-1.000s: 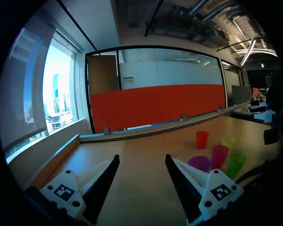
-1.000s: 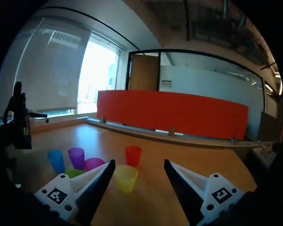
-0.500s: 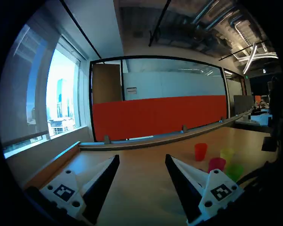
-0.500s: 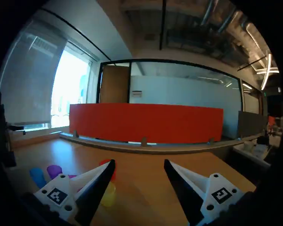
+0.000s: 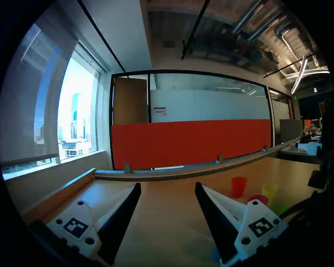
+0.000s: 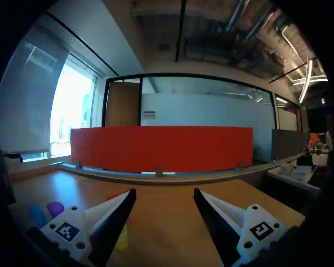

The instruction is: Pour water

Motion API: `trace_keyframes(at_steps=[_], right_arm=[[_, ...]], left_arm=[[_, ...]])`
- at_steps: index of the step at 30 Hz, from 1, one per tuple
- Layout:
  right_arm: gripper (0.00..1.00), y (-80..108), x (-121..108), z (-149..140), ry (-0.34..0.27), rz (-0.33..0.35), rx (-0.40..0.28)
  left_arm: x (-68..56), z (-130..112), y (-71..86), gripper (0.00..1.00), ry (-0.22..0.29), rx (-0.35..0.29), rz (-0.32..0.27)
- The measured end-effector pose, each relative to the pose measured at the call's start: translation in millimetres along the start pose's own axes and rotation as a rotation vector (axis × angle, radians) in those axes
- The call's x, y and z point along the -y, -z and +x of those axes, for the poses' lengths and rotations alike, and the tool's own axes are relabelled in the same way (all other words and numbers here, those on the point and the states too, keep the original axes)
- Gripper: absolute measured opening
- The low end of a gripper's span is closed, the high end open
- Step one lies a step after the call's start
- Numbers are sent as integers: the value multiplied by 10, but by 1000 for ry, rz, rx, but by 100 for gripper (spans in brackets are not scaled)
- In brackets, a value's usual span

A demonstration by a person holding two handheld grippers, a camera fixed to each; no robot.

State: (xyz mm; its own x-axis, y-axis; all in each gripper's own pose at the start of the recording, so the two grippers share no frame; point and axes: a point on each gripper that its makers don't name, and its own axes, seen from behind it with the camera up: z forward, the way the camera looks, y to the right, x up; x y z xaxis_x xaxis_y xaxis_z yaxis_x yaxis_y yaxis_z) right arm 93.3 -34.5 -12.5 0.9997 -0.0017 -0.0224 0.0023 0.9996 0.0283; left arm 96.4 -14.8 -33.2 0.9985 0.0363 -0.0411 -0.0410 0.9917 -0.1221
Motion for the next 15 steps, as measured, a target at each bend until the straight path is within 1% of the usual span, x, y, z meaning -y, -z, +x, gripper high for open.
trace_keyframes(at_steps=[5, 9, 12, 15], right_arm=[[100, -34, -3, -40, -20, -7, 13], [100, -39, -2, -18, -39, -11, 11], [100, -42, -35, -28, -44, -23, 13], [100, -56, -60, -77, -43, -31, 28]], left_arm=[[-39, -9, -28, 90, 15, -5, -3], [-55, 3, -30, 90, 21, -18, -1], [-57, -12, -32, 90, 26, -21, 6], [-61, -32, -43, 90, 21, -16, 15]])
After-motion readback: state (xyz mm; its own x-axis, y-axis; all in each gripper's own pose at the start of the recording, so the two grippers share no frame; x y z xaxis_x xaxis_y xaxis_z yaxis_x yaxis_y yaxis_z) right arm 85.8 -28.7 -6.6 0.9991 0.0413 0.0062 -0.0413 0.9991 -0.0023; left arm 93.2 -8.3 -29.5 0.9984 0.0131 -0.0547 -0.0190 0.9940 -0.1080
